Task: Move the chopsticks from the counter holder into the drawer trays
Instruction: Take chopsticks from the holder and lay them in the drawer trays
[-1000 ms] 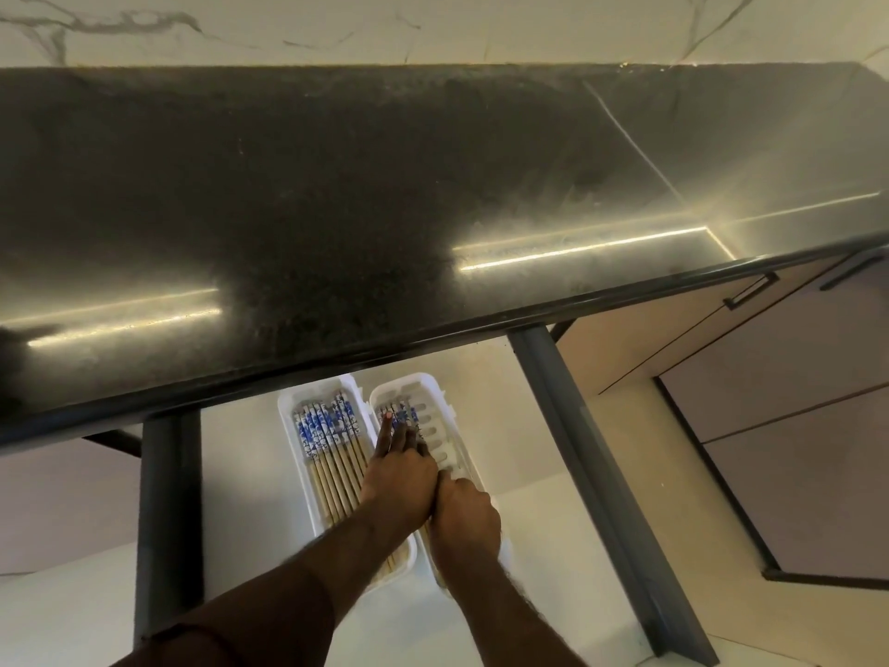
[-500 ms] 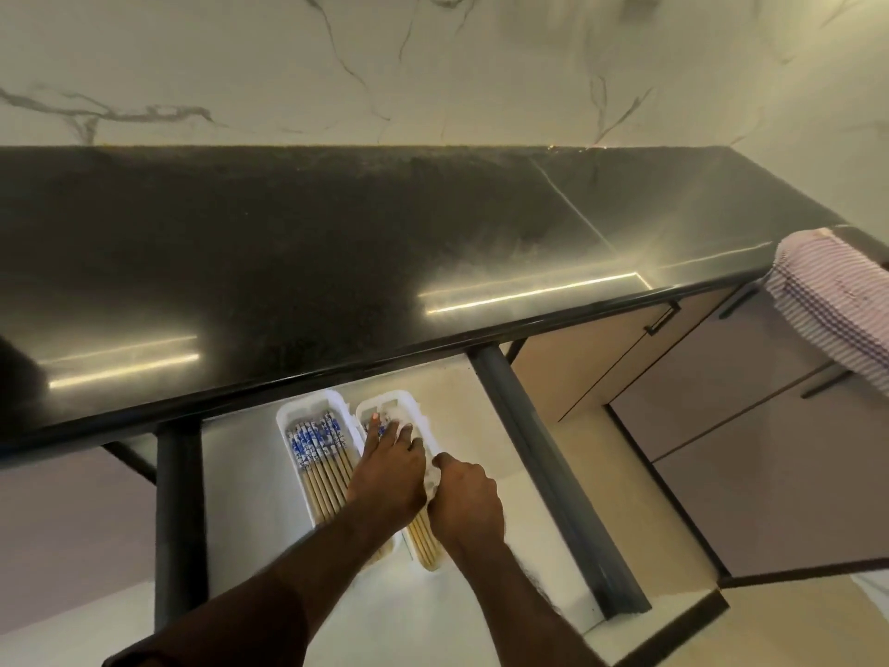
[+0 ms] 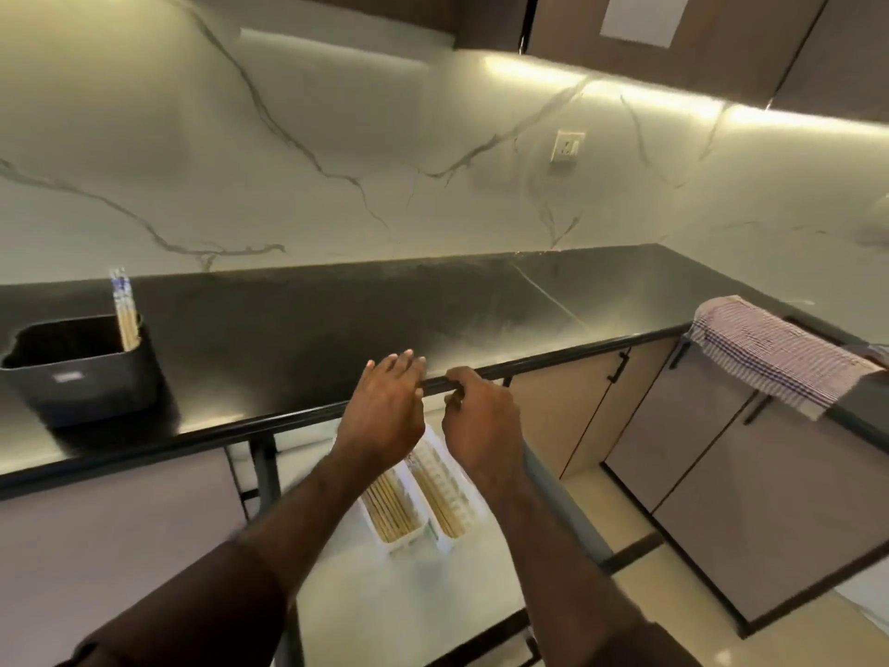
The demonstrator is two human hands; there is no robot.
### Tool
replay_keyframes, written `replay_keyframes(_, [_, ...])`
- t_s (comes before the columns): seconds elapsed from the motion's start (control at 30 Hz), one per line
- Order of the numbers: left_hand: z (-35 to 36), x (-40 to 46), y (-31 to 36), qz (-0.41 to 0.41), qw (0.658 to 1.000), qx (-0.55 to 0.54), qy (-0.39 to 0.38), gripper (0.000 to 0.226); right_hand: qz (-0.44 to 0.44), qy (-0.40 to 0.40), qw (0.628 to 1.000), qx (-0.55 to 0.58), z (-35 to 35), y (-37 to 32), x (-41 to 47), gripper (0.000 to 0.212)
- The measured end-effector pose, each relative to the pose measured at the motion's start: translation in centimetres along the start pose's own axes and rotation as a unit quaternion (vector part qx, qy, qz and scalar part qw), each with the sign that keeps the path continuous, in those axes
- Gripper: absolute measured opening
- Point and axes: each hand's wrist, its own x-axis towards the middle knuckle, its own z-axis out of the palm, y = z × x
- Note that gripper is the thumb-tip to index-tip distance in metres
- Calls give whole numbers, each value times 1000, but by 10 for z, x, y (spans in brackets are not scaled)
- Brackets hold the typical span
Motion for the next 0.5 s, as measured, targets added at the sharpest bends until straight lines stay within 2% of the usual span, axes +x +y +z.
replay_keyframes(0.27, [-119, -23, -48, -6, 995, -6, 102, 48, -107, 48, 989, 86, -18, -121, -4, 33])
replay_keyframes(0.5, [-171, -36, -150, -56, 989, -8, 136, 49, -171, 34, 979, 106, 43, -217, 0, 33])
